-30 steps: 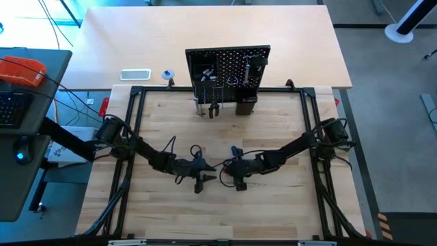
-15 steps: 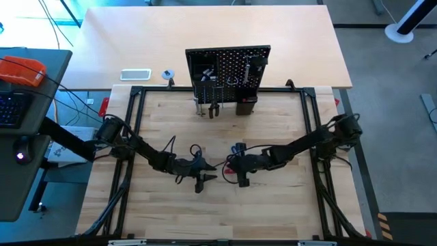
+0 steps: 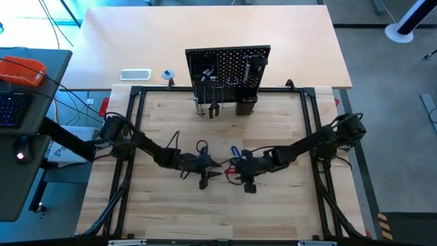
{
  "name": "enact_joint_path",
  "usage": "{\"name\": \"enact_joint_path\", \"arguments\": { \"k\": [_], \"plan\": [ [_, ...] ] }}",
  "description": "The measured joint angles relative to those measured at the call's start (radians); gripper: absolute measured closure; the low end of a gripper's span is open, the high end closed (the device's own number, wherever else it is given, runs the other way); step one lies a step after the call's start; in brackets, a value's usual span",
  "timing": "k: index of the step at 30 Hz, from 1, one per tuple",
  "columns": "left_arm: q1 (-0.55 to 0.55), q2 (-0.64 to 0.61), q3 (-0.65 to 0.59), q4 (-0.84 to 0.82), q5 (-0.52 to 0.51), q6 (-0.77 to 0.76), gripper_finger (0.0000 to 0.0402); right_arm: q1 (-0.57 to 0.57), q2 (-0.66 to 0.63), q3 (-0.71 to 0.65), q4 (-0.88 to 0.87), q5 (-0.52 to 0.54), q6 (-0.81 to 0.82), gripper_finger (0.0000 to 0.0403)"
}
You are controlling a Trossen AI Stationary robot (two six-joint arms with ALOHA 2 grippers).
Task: Hang tools onto peg board
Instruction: Hang the allen wrench on the pegboard
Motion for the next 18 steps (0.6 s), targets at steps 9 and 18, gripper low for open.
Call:
{"name": "enact_joint_path", "arguments": {
  "k": [9, 18],
  "plan": [
    [0.065, 0.165, 0.151, -0.088, 0.129, 0.003, 0.0243, 0.026, 0.086, 0.000, 0.043, 0.015, 0.144, 0.0277],
    [0.067, 0.196, 0.163, -0.067, 0.155, -0.041, 0.0243, -0.003, 0.169, 0.005, 0.039, 0.013, 0.171, 0.0277]
  ]
}}
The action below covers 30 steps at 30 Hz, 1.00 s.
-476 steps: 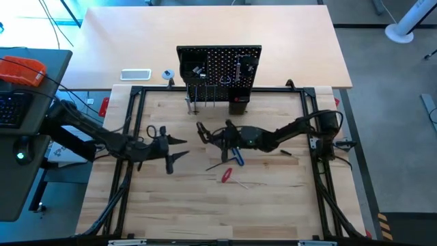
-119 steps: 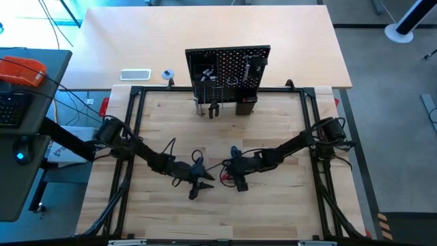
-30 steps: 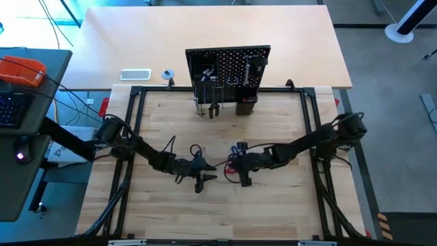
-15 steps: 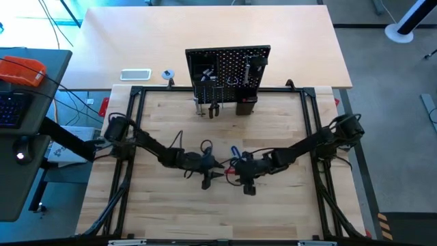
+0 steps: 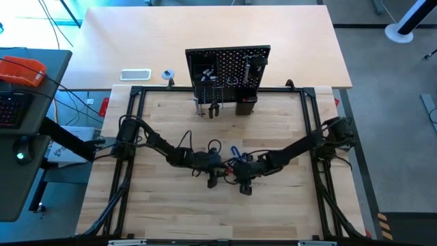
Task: Hang tools onto peg board
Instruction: Hang the allen wrench on the pegboard
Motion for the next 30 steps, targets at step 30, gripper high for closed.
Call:
{"name": "enact_joint_path", "arguments": {
  "k": [30],
  "plan": [
    [-0.028, 0.005, 0.023, 0.029, 0.161, 0.036, 0.0243, -0.106, -0.068, -0.006, -0.111, -0.297, 0.003, 0.0216]
  ]
}}
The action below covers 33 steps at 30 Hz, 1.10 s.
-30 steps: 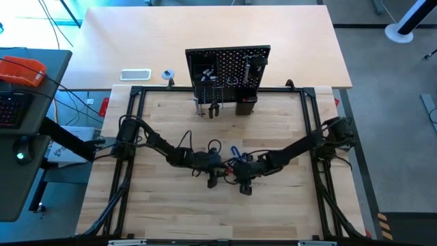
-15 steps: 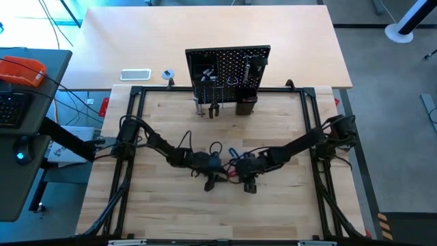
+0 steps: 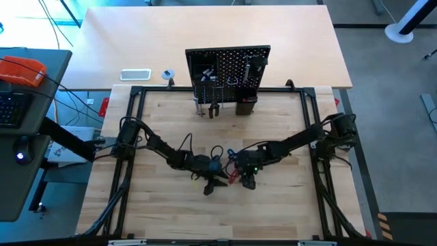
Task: Hang tools onto peg board
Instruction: Hang the allen wrench on the pegboard
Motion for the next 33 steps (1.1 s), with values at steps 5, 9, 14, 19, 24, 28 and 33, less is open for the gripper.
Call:
{"name": "enact_joint_path", "arguments": {
  "k": [5, 9, 14, 19, 24, 28, 33],
  "plan": [
    [0.000, 0.000, 0.000, 0.010, -0.002, 0.001, 0.0243, 0.012, -0.001, 0.001, -0.005, 0.038, 0.012, 0.0215],
    [0.000, 0.000, 0.000, 0.014, 0.016, 0.015, 0.0243, 0.065, -0.002, 0.002, -0.032, 0.162, -0.034, 0.0215],
    [0.000, 0.000, 0.016, 0.013, 0.047, 0.026, 0.0243, 0.160, -0.002, 0.001, -0.047, 0.392, -0.109, 0.0231],
    [0.003, -0.001, 0.046, 0.010, 0.047, 0.040, 0.0243, 0.208, 0.004, 0.001, -0.057, 0.495, -0.109, 0.0269],
    [0.015, -0.001, 0.069, -0.033, 0.026, 0.039, 0.0243, 0.207, 0.025, 0.003, -0.053, 0.491, -0.087, 0.0301],
    [0.016, -0.001, 0.070, -0.059, -0.002, 0.038, 0.0243, 0.201, 0.041, 0.004, -0.050, 0.461, -0.081, 0.0325],
    [0.016, -0.011, 0.070, -0.058, -0.021, 0.037, 0.0243, 0.199, 0.043, 0.004, -0.053, 0.446, -0.080, 0.0363]
  ]
}}
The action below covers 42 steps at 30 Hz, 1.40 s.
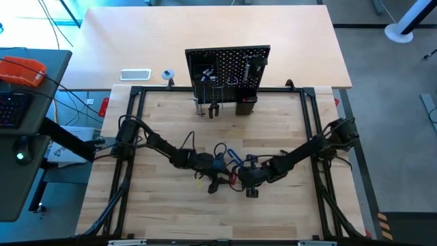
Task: Hang tools onto peg board
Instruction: Hang the allen wrench on the pegboard
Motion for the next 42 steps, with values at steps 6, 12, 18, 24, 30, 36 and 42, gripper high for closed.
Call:
{"name": "enact_joint_path", "arguments": {
  "k": [6, 12, 18, 24, 30, 36, 42],
  "plan": [
    [0.001, -0.035, 0.000, -0.030, -0.002, 0.021, 0.0243, 0.000, 0.001, 0.000, -0.002, -0.020, -0.002, 0.0398],
    [0.002, -0.111, 0.000, -0.213, -0.058, 0.074, 0.0243, 0.000, 0.003, 0.014, -0.016, -0.021, -0.004, 0.0400],
    [0.002, -0.213, 0.000, -0.396, -0.115, 0.128, 0.0243, 0.000, 0.009, 0.102, -0.130, -0.012, -0.055, 0.0402],
    [0.002, -0.297, 0.000, -0.490, -0.150, 0.166, 0.0243, 0.000, 0.010, 0.212, -0.277, 0.027, -0.102, 0.0402],
    [0.002, -0.330, 0.000, -0.506, -0.163, 0.184, 0.0243, 0.017, 0.008, 0.307, -0.412, 0.076, -0.127, 0.0402],
    [0.009, -0.345, -0.055, -0.406, -0.181, 0.183, 0.0243, 0.038, 0.008, 0.394, -0.546, 0.135, -0.123, 0.0403],
    [0.035, -0.478, -0.151, -0.248, -0.182, 0.166, 0.0243, 0.055, 0.007, 0.514, -0.696, 0.196, -0.124, 0.0403]
  ]
}}
